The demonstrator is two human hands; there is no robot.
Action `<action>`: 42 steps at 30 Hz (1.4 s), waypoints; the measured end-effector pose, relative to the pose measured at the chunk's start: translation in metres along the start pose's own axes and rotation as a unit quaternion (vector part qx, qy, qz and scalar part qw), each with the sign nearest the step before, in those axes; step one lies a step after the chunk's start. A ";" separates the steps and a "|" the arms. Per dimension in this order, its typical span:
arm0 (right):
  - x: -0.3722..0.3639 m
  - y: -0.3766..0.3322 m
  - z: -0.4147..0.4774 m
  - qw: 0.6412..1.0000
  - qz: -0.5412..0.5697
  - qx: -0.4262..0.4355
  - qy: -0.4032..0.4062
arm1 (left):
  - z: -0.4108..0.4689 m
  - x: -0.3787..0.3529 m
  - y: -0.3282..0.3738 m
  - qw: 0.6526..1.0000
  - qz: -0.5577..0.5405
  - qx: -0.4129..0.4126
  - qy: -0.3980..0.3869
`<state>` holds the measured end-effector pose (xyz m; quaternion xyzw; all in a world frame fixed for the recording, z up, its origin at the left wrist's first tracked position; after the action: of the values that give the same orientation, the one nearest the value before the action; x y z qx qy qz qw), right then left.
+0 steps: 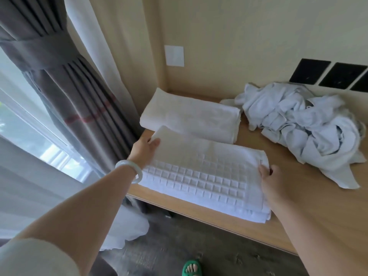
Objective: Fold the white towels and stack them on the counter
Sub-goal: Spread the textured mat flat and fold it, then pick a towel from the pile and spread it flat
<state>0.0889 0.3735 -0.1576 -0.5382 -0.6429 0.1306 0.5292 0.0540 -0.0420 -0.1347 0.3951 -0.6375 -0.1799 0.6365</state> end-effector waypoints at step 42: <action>-0.061 -0.012 -0.018 0.864 -0.440 0.235 -0.065 | -0.030 -0.117 0.050 0.872 0.425 -0.161 -0.183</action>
<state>0.0887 0.3107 -0.1745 -0.0496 -0.7961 0.0667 0.5994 0.0541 0.0832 -0.1723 -0.0621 -0.8115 -0.0609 0.5778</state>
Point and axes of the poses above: each hand's wrist, its own z-axis towards the middle knuckle, its own x-axis out of the back of the hand, y = z × x, the point moved 7 cm from there along z, towards the middle knuckle, and after that the axes turned 7 degrees about -x, right-handed, at the moved point
